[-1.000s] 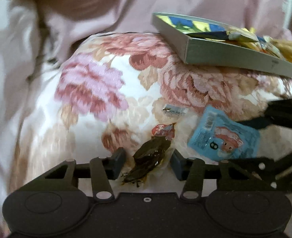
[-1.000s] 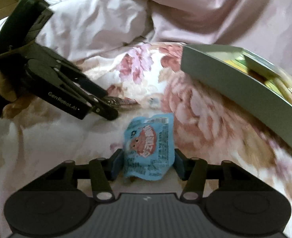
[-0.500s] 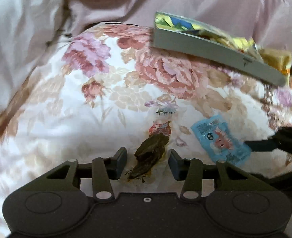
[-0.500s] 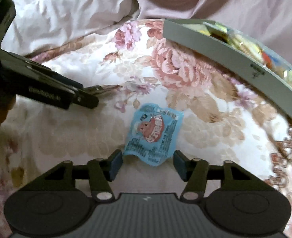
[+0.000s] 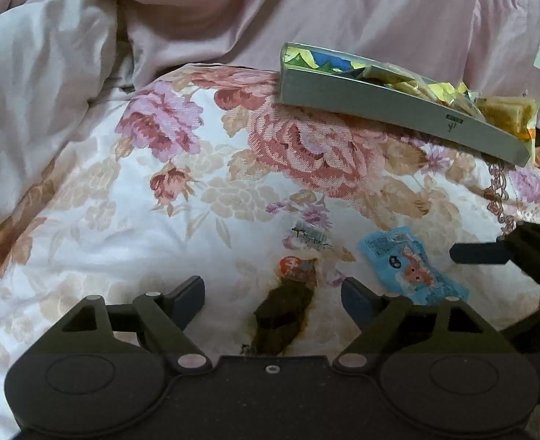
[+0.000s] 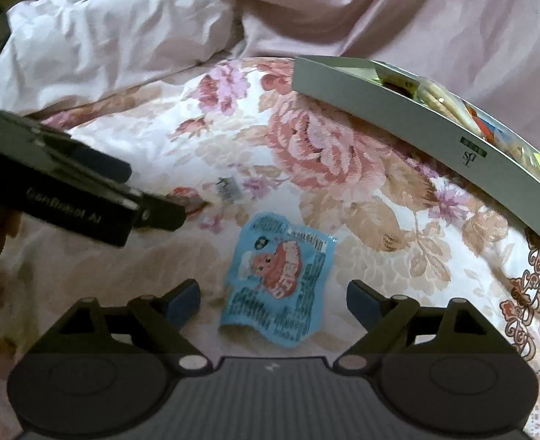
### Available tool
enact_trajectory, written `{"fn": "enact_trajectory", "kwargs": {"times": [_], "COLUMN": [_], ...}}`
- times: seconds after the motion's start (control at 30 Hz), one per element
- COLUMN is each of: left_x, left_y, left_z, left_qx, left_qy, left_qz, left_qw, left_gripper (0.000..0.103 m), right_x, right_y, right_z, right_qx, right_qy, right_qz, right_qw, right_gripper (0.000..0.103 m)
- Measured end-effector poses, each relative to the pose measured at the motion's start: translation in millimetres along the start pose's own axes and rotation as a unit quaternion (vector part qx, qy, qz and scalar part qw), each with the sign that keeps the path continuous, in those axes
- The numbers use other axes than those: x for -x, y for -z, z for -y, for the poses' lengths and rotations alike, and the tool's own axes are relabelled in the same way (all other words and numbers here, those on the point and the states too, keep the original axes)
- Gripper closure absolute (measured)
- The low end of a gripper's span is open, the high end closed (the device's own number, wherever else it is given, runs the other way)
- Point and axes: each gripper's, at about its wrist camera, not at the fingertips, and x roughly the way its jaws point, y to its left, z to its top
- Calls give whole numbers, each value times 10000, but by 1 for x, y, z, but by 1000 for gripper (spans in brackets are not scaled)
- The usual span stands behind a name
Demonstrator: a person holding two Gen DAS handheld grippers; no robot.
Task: Organize snacks
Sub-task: 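Grasp the dark jerky packet with the left tool while the right tool grasps the blue packet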
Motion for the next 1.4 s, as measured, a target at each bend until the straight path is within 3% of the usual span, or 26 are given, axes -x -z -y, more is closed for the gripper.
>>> {"fn": "enact_trajectory", "kwargs": {"times": [0.23,0.4,0.6,0.7,0.83,1.1,1.4], "left_x": [-9,-9,-7,-6,-6,-5,-2], "left_y": [3,6,8,8,10,12,15], "left_z": [3,7,12,17,18,19,24], "left_qx": [-265,-424,-536,-696,-847,-856,-991], "left_qy": [-82,-94,-86,-96,-183,-186,-278], "left_qz": [-28,-34,-15,9,41,106,156], "left_qw": [9996,9991,9985,9975,9962,9961,9946], "left_gripper": [12,13,22,32,46,48,53], "right_x": [-11,-11,-8,-6,-5,-6,-4], "right_y": [1,1,1,2,2,1,1], "right_z": [12,9,4,-1,-2,1,-5], "right_qx": [-650,-606,-494,-337,-282,-413,-200], "right_qy": [-155,-139,-317,-359,-333,-367,-291], "right_qz": [-81,-102,-85,-50,-52,-83,-33], "right_qw": [9977,9980,9982,9988,9990,9984,9994], "right_gripper": [9,10,31,39,39,37,42]}}
